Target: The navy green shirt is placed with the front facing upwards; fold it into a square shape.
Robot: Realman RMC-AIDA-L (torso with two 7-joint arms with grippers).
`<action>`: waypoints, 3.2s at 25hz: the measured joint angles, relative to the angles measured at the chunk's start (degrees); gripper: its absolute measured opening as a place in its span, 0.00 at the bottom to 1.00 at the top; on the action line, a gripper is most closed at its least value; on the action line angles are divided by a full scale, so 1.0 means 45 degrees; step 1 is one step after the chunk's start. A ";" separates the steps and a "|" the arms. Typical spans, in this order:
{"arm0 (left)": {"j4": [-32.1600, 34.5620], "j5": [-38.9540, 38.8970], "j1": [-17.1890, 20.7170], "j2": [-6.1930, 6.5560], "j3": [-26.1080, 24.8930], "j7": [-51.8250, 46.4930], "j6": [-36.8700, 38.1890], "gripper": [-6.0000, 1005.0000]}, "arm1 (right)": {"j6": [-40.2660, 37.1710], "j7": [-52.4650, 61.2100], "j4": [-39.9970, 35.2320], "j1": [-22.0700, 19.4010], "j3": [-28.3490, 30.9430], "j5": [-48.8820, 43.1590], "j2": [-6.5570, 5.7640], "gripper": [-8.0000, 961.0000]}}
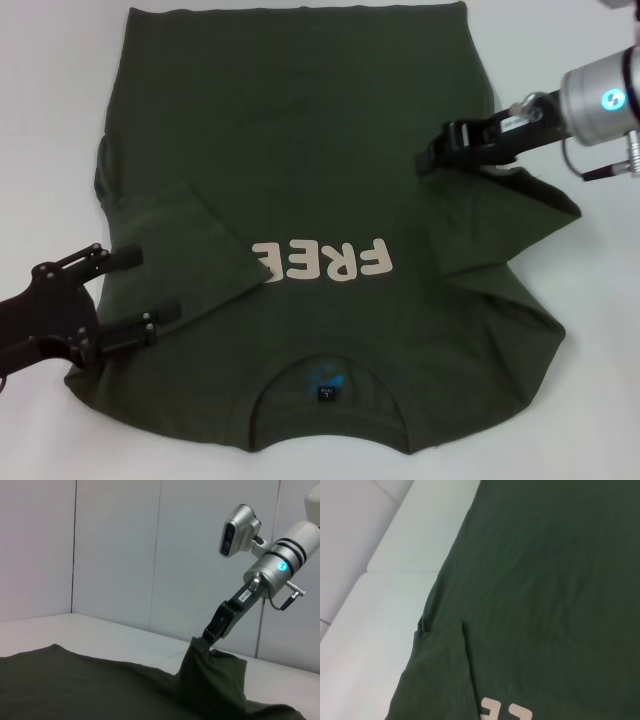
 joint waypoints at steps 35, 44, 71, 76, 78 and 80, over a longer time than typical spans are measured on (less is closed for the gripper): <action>-0.0164 0.0001 -0.0059 -0.0008 0.0001 -0.0128 -0.0029 0.83 | -0.0268 0.1784 0.0469 -0.0232 -0.0555 -0.0581 -0.1283 0.80; -0.0164 -0.0050 -0.0060 -0.0009 0.0001 -0.0136 -0.0029 0.83 | -0.1958 0.2564 -0.0320 -0.0099 -0.0558 -0.2584 -0.1416 0.78; -0.0310 -0.0118 -0.0220 -0.0010 0.0001 -0.0130 -0.0114 0.83 | -0.0699 0.2826 -0.0190 0.0060 -0.0930 -0.4716 -0.0374 0.69; -0.0320 -0.0118 -0.0233 -0.0008 0.0000 -0.0127 -0.0165 0.83 | -0.0356 0.2762 -0.0656 0.0033 -0.1034 -0.5244 -0.0043 0.50; -0.0320 -0.0118 -0.0236 -0.0008 0.0000 -0.0134 -0.0172 0.83 | -0.0316 0.2735 -0.0659 0.0059 -0.1084 -0.5248 -0.0023 0.40; -0.0320 -0.0118 -0.0236 -0.0008 0.0001 -0.0136 -0.0175 0.83 | -0.0262 0.2711 -0.0662 0.0085 -0.1102 -0.5251 -0.0015 0.31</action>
